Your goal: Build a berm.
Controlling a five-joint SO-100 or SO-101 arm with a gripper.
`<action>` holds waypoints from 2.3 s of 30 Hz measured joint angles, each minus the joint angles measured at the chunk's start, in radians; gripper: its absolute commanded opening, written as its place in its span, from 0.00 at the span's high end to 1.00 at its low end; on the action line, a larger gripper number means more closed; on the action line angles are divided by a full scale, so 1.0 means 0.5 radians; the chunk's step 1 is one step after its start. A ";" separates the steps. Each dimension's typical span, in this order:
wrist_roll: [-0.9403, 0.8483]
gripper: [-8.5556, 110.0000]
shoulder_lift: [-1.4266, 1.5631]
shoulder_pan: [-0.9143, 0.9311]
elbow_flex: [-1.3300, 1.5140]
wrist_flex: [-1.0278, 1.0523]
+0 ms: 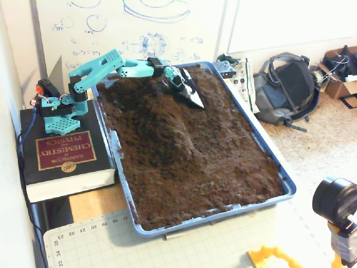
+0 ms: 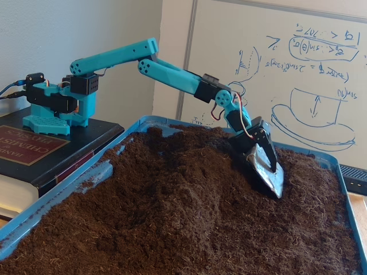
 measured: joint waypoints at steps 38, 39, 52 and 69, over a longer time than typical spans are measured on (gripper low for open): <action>0.015 0.93 1.292 0.031 1.513 0.037; 0.037 0.93 1.301 0.049 1.476 0.037; 0.025 0.93 1.233 0.442 0.874 -0.031; -0.184 0.93 0.307 0.565 0.518 -0.341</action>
